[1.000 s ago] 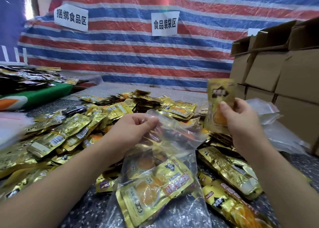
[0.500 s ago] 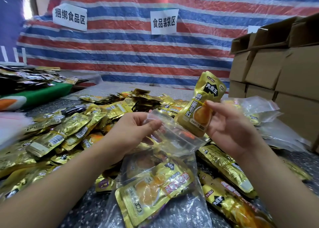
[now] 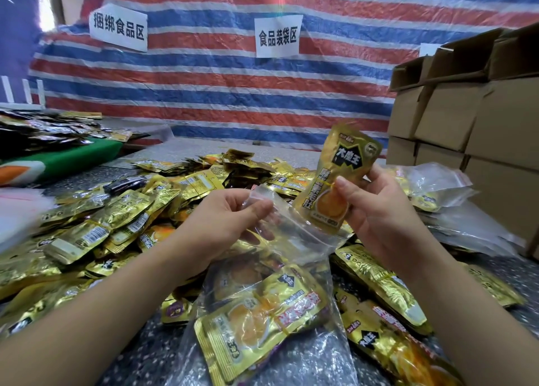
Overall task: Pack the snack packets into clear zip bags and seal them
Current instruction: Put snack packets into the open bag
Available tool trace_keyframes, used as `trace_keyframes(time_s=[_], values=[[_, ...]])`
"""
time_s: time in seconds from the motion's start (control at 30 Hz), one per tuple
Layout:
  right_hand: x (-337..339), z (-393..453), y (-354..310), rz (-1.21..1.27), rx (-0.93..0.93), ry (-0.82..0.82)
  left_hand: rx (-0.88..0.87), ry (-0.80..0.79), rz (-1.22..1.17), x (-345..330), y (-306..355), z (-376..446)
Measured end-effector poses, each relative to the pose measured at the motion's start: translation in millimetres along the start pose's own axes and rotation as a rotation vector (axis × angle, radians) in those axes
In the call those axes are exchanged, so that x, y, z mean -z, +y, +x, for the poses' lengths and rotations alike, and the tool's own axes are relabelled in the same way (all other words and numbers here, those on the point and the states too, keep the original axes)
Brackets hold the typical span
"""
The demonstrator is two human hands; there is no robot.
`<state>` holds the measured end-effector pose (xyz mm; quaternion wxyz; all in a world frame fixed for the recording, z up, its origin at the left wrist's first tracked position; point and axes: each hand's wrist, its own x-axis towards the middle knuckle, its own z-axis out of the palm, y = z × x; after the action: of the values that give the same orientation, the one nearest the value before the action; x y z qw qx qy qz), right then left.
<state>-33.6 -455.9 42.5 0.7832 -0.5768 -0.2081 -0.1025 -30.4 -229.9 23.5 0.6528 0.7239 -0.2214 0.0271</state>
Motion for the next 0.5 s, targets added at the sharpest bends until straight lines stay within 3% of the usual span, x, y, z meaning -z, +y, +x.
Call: trace_keyframes(time_s=[0.13, 0.3, 0.5], values=[[-3.3, -2.5, 1.3, -0.016, -0.001, -0.098, 0.001, 0.008, -0.005, -1.3, 1.2, -0.9], [-4.7, -3.7, -1.9, -0.053, 0.027, -0.082, 0.016, 0.028, -0.035, -1.5, 3.5, -1.2], [-1.9, -9.5, -2.6, -0.575, -0.031, -0.213, -0.005, 0.031, -0.068, -2.9, 3.0, -0.7]])
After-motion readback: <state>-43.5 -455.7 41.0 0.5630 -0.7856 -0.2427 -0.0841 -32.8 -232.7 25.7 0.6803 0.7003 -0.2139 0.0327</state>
